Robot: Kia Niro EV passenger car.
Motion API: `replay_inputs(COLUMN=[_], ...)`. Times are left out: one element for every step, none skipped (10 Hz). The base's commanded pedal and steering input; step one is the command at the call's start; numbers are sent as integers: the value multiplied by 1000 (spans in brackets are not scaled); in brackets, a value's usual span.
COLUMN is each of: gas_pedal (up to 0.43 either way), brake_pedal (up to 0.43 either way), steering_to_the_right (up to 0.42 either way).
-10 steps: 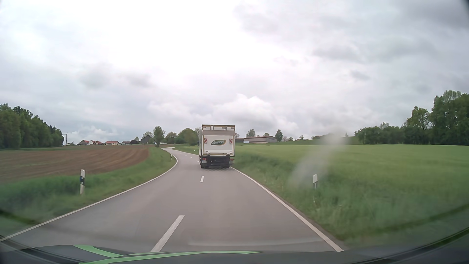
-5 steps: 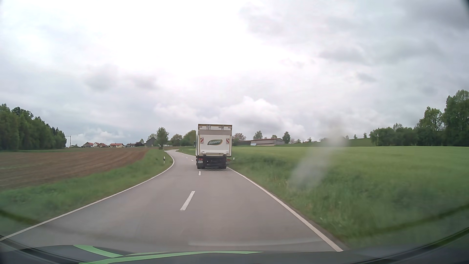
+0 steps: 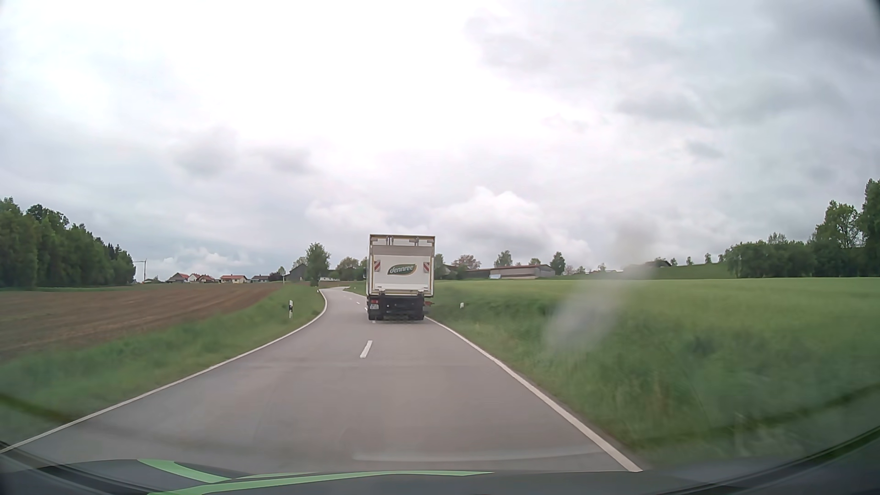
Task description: Follow the waypoints while adhering to traffic rules and regulations
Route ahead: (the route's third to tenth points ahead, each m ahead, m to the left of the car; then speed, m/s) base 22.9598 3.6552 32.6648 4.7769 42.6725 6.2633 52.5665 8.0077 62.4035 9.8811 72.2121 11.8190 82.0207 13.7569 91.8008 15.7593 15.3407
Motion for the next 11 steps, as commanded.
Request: replay_inputs(gas_pedal=[240,240,248,248,248,248,260,260,268,280,287], brake_pedal=[0,0,0,0,0,0,0,0,0,0,0], steering_to_the_right=[-25,-25,-25,-25,-25,-25,-25,-24,-24,-24,-24])
